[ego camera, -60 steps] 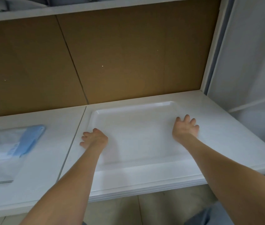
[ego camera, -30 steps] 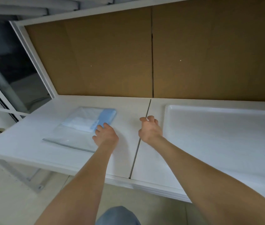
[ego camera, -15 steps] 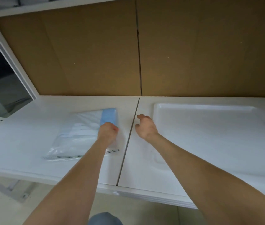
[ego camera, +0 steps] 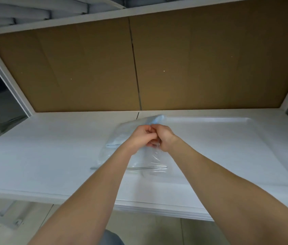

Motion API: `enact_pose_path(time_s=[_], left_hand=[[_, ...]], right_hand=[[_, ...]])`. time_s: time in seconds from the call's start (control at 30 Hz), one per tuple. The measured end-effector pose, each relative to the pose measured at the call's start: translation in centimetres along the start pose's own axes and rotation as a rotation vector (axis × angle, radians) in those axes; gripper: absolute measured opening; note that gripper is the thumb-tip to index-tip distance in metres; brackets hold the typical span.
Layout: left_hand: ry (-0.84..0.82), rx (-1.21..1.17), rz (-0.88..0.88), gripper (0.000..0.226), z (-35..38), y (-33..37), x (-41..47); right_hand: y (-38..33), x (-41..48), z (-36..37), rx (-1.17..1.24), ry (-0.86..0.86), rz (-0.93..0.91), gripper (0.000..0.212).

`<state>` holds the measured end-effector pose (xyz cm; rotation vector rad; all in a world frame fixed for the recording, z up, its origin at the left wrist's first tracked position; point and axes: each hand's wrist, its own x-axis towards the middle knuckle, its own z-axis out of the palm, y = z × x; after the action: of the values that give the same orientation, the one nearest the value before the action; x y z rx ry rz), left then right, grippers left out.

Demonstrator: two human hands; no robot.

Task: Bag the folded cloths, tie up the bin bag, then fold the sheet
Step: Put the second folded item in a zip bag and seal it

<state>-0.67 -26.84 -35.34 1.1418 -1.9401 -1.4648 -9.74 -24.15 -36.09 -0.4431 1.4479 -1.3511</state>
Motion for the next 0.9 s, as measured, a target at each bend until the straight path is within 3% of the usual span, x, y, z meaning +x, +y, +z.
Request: enact_pose_path(time_s=[0.1,0.2,0.27,0.4,0.6,0.73,0.87,0.9], left_hand=[[0.106,0.001,0.045,0.023,0.7,0.9,-0.5],[0.326,0.161,0.186,0.018,1.9,1.7,-0.1],[0.343,0.298,0.248,0.016,3.2,2.0,-0.1],[0.082,0.570,0.339,0.030,7.0,0.9,0.1],[-0.304,0.865,0.179,0.057,12.9,-0.3,-0.5],[-0.353,1.082,0.168,0.065,15.4,0.3,-0.3],[-0.320,1.113,0.127,0.065,16.9,0.7,-0.3],[-0.307,1.107,0.125,0.065,17.3,0.8,-0.5]], right_hand=[[-0.9,-0.8,-1.7,0.008,0.086,-0.063,0.038],[-1.7,-1.8,-4.3,0.079,0.152,-0.129,0.045],[-2.1,-2.4,-7.0,0.108,0.221,-0.169,0.047],[-1.7,-3.3,-13.2,-0.099,0.378,-0.238,0.045],[-0.5,-5.3,-21.5,-0.256,0.528,-0.130,0.060],[0.0,-7.0,-24.4,-0.337,0.522,-0.041,0.059],[0.4,-8.8,-27.0,-0.332,0.495,0.014,0.012],[0.5,-9.4,-27.4,-0.339,0.485,0.031,0.019]])
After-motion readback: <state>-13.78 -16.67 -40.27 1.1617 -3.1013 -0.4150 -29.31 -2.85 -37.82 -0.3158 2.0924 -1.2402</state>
